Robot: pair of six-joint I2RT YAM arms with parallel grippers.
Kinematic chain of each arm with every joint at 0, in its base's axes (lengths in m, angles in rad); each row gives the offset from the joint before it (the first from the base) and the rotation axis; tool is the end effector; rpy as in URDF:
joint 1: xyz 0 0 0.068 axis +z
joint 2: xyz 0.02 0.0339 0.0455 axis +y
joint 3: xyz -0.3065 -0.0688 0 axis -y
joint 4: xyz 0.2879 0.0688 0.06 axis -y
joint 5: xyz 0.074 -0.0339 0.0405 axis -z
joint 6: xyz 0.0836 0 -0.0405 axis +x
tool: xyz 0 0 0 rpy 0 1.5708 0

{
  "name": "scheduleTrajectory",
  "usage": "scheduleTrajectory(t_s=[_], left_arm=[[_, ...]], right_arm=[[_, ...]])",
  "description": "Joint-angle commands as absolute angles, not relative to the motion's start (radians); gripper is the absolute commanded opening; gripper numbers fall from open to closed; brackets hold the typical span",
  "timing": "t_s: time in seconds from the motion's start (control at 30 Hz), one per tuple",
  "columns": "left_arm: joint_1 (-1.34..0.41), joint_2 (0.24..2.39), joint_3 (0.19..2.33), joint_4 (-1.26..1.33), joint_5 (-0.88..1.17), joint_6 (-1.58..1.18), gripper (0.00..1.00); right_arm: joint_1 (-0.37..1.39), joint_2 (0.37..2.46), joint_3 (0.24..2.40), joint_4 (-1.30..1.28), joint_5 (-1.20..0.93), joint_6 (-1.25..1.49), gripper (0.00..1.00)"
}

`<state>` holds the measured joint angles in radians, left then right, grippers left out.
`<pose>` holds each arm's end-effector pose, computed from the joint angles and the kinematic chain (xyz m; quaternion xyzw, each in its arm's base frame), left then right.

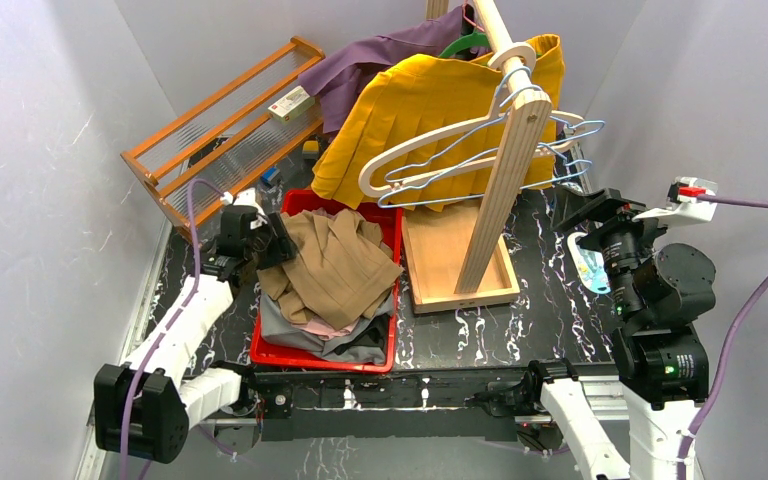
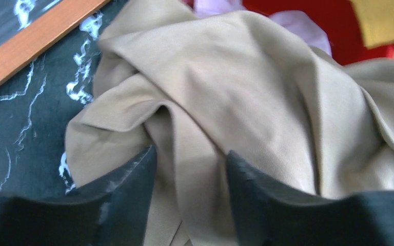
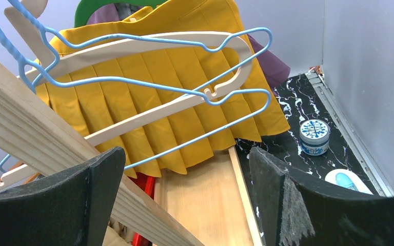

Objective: Remove the skirt from the hanger
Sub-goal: Place the skirt in the bin.

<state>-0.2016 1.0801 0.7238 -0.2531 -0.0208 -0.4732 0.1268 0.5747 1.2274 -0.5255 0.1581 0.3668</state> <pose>0.2899 -0.0575 0.2494 -0.1248 0.8778 -0.1444 0.4394 0.1111 0.0009 0.5225 0.1377 0.6468 0.1322 0.7383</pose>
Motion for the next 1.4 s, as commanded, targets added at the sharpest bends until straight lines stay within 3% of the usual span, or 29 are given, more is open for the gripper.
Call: scheduleTrajectory(t_s=[0.0,0.07,0.23,0.4,0.57,0.83,1.0,1.03,1.13,1.3,1.37], left_arm=[[-0.197,1.025,0.786,-0.223,0.169,-0.419,0.34],[-0.198,1.026,0.831,-0.254,0.251,-0.416,0.20],[-0.198,1.026,0.821,-0.177,0.514,-0.533,0.00],[-0.203,0.980,0.775,-0.163,0.507,-0.538,0.00],[-0.287,0.999,0.632,-0.003,0.651,-0.711,0.00],[-0.483,0.899,0.366,0.032,0.342,-0.954,0.00],[-0.488,0.775,0.420,-0.092,0.234,-0.892,0.00],[-0.488,0.778,0.452,-0.126,0.224,-0.865,0.01],[-0.488,0.794,0.554,-0.229,0.197,-0.785,0.38],[-0.488,0.756,0.685,-0.324,0.170,-0.732,0.63],[-0.488,0.736,0.720,-0.318,0.194,-0.727,0.80]], right_arm=[[0.131,0.568,1.252,-0.487,0.169,0.357,0.98],[0.131,0.577,1.255,-0.486,0.158,0.360,0.99],[0.132,0.584,1.246,-0.471,0.146,0.371,0.98],[0.132,0.591,1.243,-0.466,0.136,0.382,0.98],[0.131,0.595,1.231,-0.462,0.133,0.386,0.98],[0.132,0.596,1.221,-0.450,0.121,0.400,0.98],[0.131,0.593,1.224,-0.453,0.130,0.391,0.99],[0.132,0.595,1.226,-0.454,0.130,0.392,0.99],[0.132,0.596,1.230,-0.460,0.128,0.391,0.98],[0.132,0.586,1.228,-0.460,0.142,0.386,0.98],[0.132,0.588,1.230,-0.462,0.137,0.386,0.98]])
